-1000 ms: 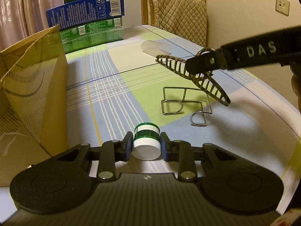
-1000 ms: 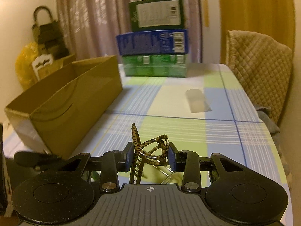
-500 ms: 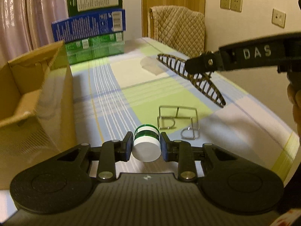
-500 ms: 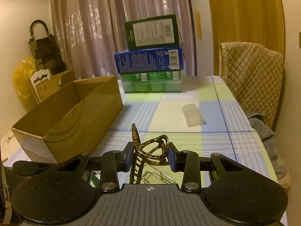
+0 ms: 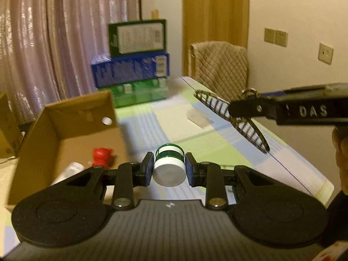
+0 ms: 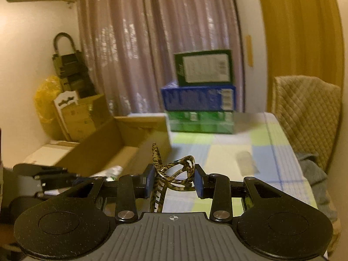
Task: Organize rigid objects
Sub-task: 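Carry the pill bottle with the left gripper while the right carries the spring over the box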
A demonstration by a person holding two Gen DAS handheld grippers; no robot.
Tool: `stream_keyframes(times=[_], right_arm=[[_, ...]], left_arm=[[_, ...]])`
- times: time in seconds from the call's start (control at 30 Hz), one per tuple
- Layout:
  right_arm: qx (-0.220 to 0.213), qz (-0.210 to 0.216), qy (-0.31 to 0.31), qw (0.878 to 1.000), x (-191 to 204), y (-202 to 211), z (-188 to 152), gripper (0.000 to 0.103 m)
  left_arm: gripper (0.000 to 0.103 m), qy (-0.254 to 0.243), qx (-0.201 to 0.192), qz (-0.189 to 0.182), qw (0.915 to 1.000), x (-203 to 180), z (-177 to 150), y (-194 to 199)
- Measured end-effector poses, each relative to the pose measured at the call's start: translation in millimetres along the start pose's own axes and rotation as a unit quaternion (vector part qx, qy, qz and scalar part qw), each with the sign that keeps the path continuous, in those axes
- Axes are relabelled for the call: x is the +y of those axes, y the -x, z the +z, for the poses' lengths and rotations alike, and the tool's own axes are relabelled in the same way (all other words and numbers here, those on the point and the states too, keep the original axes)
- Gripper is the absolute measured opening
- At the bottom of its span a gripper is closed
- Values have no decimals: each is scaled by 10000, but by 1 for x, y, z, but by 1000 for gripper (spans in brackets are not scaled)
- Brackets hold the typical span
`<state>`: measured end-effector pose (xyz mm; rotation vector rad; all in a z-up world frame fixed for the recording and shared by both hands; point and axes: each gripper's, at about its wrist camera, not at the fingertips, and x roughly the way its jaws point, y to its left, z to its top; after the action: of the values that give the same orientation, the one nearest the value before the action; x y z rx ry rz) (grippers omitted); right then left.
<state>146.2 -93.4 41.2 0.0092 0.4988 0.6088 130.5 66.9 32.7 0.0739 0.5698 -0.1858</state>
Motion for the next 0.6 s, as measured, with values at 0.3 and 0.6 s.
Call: stream_keyframes(times=[0.3, 0.6], right_arm=[[160, 541, 83, 9984, 48, -44, 39, 34], [402, 710, 121, 9966, 79, -104, 60, 34]], left_arm=[[26, 96, 128, 404, 9991, 83, 26, 20], [26, 167, 320, 713, 9968, 154, 31, 11]])
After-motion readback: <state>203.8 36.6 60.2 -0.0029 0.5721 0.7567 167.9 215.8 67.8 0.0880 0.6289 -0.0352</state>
